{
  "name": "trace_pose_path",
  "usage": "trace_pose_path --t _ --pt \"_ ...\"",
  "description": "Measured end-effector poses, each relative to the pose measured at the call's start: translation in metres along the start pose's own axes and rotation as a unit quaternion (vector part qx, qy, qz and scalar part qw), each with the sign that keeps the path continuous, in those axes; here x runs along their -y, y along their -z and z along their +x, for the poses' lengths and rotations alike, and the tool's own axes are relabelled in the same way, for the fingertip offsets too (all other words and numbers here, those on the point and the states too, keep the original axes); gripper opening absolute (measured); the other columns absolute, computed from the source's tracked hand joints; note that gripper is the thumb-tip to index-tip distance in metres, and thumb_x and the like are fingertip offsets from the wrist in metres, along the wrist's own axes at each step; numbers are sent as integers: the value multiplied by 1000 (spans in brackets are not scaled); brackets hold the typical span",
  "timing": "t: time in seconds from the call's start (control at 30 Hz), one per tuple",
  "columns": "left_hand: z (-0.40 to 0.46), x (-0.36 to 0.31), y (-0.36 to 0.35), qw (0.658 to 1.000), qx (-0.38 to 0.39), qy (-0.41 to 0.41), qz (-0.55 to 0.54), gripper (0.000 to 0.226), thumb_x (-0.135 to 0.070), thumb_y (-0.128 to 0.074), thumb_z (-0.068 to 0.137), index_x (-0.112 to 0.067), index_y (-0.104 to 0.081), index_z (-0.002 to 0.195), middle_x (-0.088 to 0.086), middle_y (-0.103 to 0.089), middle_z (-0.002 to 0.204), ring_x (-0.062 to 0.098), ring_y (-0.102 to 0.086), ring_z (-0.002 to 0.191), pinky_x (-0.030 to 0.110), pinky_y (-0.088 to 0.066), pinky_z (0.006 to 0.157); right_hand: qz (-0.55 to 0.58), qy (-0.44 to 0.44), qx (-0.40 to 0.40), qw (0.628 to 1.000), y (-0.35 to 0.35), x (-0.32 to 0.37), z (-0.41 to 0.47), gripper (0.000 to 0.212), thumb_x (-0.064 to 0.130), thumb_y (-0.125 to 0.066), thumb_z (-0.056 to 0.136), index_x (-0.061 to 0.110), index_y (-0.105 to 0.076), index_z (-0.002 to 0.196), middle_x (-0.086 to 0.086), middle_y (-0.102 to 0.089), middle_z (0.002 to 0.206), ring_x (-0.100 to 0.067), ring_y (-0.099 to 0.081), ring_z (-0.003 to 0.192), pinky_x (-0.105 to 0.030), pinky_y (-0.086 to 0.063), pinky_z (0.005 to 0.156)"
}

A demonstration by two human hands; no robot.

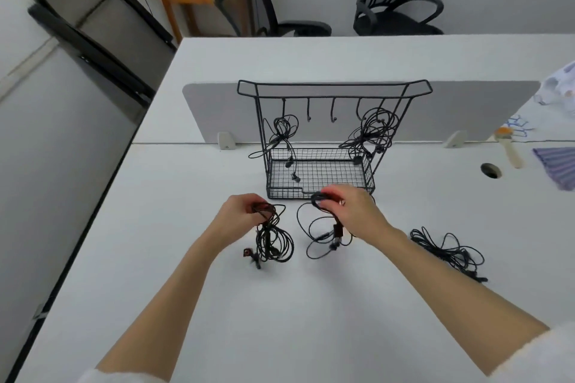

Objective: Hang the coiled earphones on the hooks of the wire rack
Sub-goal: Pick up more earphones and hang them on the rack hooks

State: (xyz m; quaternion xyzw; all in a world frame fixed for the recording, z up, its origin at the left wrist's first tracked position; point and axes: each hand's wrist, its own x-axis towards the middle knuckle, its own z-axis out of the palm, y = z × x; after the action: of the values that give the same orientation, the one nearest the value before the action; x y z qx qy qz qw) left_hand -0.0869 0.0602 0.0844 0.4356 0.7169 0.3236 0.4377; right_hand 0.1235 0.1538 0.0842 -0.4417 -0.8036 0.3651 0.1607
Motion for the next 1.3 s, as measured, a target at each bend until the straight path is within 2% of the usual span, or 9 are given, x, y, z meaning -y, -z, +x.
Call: trace_pose_path --t 0.17,0.23,0.3,0.37,0.57,0.73,1.0,1.13,1.3 --pt "15 -54 3 997 -2 -66 39 18 -4 -65 75 -21 -67 75 16 -70 84 23 -61 79 38 -50 80 58 40 -135 988 48 26 22 30 5 -51 90 5 -57 119 12 -53 78 2 -49 71 -5 -36 73" --pt "19 -73 6 996 -11 -82 31 20 -11 -67 73 -30 -66 67 17 -70 81 21 -58 73 37 -49 74 47 47 -142 988 60 34 36 33 3 -43 93 1 -50 126 -1 -56 89 -4 -54 78 -14 -40 82" --pt "21 -88 9 995 -10 -99 17 16 -16 -68 71 -30 -65 65 13 -68 77 18 -56 69 33 -46 70 48 38 -147 987 66 40 47 35 3 -38 94 2 -46 129 -16 -58 103 -20 -58 94 -38 -48 94" --pt "23 -102 11 993 -13 -117 14 15 -14 -71 75 -26 -63 71 7 -69 77 18 -58 71 32 -46 70 65 23 -163 984 70 42 56 35 3 -40 94 3 -47 128 -14 -59 99 -21 -57 92 -48 -51 92" --pt "26 -121 10 992 -35 -120 -4 9 -18 -69 78 -22 -64 73 12 -71 83 29 -67 84 44 -56 83 92 -17 -219 971 63 44 68 30 9 -50 91 2 -56 120 -20 -71 103 -25 -65 79 -43 -56 83" --pt "35 -130 3 988 -94 -112 -53 12 -18 -66 80 -20 -62 69 0 -64 70 17 -62 73 32 -58 69 -82 4 -198 977 48 36 67 31 13 -43 94 2 -54 121 -24 -69 98 -35 -63 86 -39 -50 77" --pt "61 -144 -4 981 -136 -43 -132 15 -19 -68 79 -11 -61 69 7 -63 67 14 -57 51 18 -52 46 -53 27 -169 984 50 23 58 36 8 -41 94 5 -46 130 -19 -62 118 -32 -57 109 -42 -47 95" --pt "70 -147 -8 984 -161 -54 -51 19 -27 -68 75 -13 -64 64 6 -61 62 21 -55 54 37 -54 65 -61 30 -216 974 50 24 53 33 9 -41 93 8 -53 123 -12 -62 123 -26 -54 116 -38 -47 94" --pt "73 -147 -11 987 -138 -82 -21 14 -25 -62 80 -22 -64 67 1 -56 60 21 -53 58 46 -54 79 4 97 -239 966 53 37 54 25 9 -49 88 9 -61 111 -6 -62 104 -16 -55 86 -25 -43 79"
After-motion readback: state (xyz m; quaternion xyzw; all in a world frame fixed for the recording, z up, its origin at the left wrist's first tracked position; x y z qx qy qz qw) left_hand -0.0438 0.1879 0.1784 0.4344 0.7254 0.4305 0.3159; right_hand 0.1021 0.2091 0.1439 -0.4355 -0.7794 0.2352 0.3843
